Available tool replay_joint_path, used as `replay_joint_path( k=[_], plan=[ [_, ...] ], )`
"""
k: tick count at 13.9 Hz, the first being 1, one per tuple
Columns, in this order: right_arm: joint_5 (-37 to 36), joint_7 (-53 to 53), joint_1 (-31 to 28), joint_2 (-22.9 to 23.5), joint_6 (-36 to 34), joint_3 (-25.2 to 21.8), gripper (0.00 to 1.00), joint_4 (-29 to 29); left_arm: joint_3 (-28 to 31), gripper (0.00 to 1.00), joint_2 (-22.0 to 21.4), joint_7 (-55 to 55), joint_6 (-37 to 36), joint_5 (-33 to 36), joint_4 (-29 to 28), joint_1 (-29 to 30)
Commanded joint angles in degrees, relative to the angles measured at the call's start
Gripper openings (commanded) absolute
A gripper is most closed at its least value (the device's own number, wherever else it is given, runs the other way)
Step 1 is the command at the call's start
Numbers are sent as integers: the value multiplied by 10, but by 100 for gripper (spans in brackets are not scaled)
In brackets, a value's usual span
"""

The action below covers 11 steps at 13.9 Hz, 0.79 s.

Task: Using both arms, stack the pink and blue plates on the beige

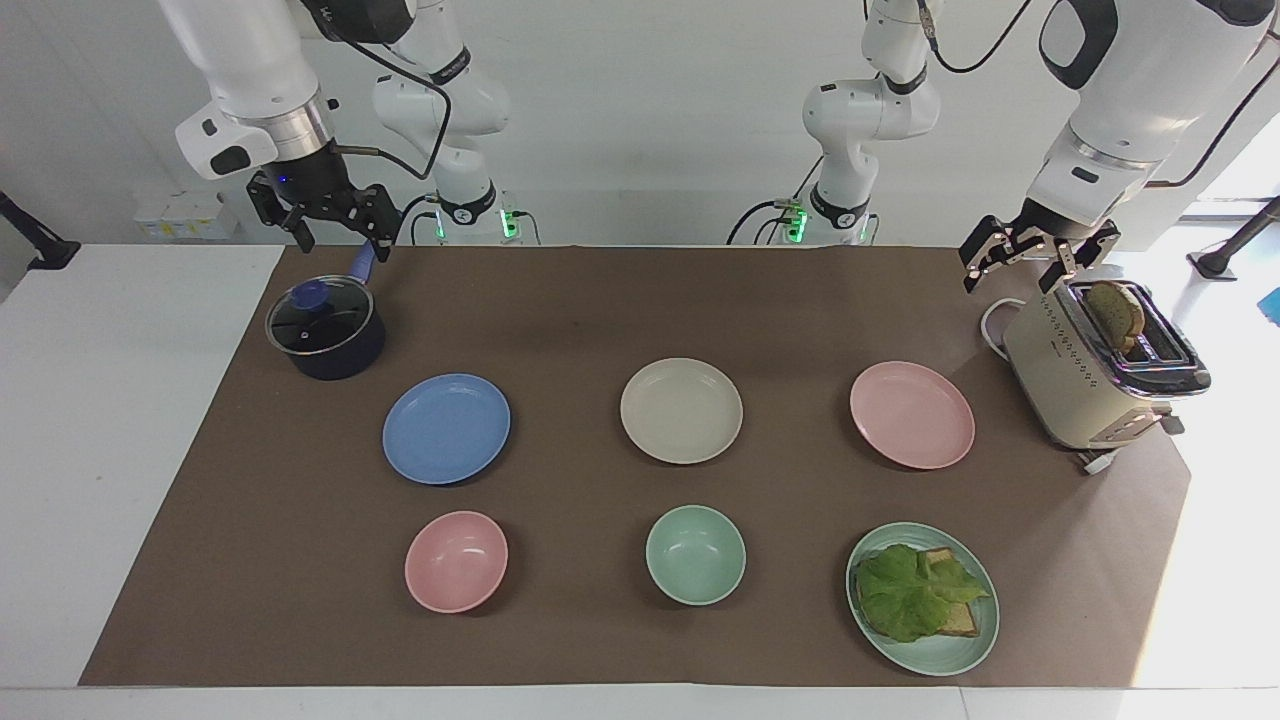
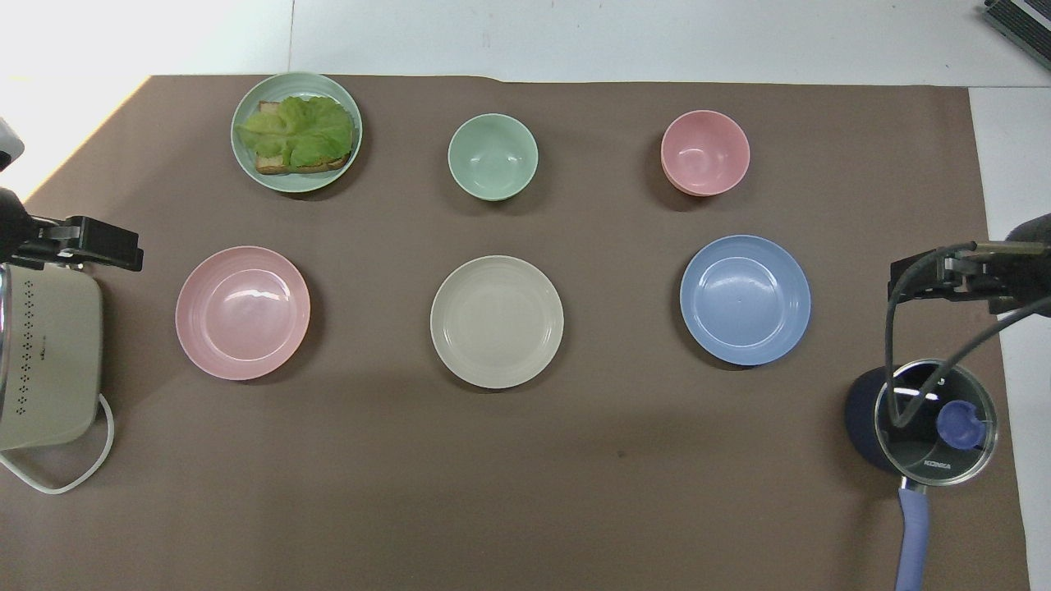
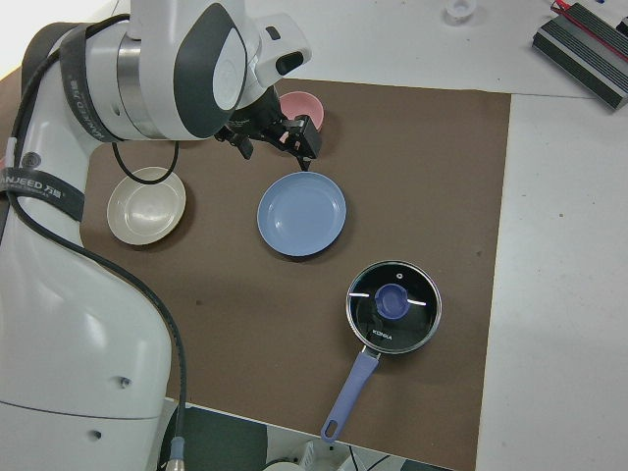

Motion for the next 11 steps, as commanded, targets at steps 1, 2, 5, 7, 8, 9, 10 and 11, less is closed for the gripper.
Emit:
replay_joint_path(
  k=[1, 2, 5, 7, 8, 9, 10, 11],
  plan=[
    [14, -15, -9, -10, 6, 1, 100, -8, 3, 100, -18, -5, 13, -8, -23, 0],
    [14, -17, -9, -10, 6, 0, 100, -8, 3, 100, -18, -7, 13, -7, -23, 1],
    [14, -18, -9, -10, 7, 0, 100, -8, 3, 100, -19, -6, 13, -8, -24, 1],
    [14, -18, -12, -10, 7, 0, 100, -8, 3, 100, -18, -14, 17, -8, -32, 9],
    [14, -18, -12, -10, 6, 0, 100, -8, 3, 100, -16, -10, 23, -8, -48, 18],
    [14, -18, -12, -10, 6, 0, 100, -8, 3, 100, -17, -8, 34, -8, -72, 32],
    [14, -18, -12, -10, 6, 0, 100, -8, 3, 100, -17, -7, 67, -8, -96, 43],
    [14, -19, -12, -10, 6, 0, 100, -8, 3, 100, -17, -7, 92, -8, -117, 55]
  ],
)
